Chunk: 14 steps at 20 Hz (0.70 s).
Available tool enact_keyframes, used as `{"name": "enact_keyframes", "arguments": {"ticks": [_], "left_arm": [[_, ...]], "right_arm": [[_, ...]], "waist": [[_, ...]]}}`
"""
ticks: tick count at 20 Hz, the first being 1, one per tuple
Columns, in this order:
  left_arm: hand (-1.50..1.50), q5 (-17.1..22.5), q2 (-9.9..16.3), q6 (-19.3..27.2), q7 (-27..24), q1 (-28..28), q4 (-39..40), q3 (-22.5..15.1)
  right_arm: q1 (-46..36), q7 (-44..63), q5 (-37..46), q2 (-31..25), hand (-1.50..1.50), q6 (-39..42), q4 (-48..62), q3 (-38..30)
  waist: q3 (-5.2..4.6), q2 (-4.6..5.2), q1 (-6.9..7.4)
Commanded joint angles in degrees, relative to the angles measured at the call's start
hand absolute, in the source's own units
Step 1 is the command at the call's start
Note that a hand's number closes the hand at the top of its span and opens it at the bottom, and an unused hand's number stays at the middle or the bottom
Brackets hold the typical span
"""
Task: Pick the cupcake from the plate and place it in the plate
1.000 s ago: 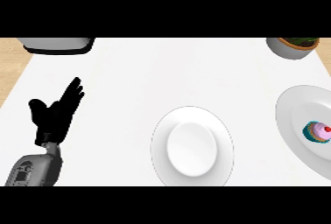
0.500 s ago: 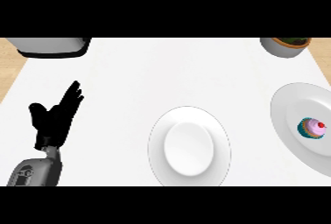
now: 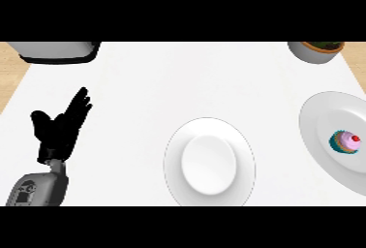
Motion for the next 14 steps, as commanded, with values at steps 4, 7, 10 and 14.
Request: {"name": "enact_keyframes", "arguments": {"ticks": [4,7,10,14], "left_arm": [[0.0,-0.58,-0.56,0.32,0.6,-0.04,-0.57,-0.73],[0.0,0.53,-0.05,-0.23,0.47,-0.75,-0.49,0.42],[0.0,-0.73,-0.29,0.18,0.59,0.28,-1.61,-0.75],[0.0,1.21,0.35,-1.69,0.06,-1.92,0.36,0.5]], "right_arm": [[0.31,-7.42,-5.39,-4.12,-1.5,16.53,3.38,-1.01],[1.81,-8.7,-6.59,-5.16,-1.5,17.19,3.57,-0.93],[2.22,-8.94,-6.77,-7.01,-1.5,16.5,4.72,-0.72],[1.69,-8.62,-7.7,-6.67,-1.5,14.75,5.23,-0.29]], "waist": [[0.21,0.38,0.94],[0.26,0.39,0.69],[0.34,0.41,1.24],[0.46,0.84,1.47]]}}
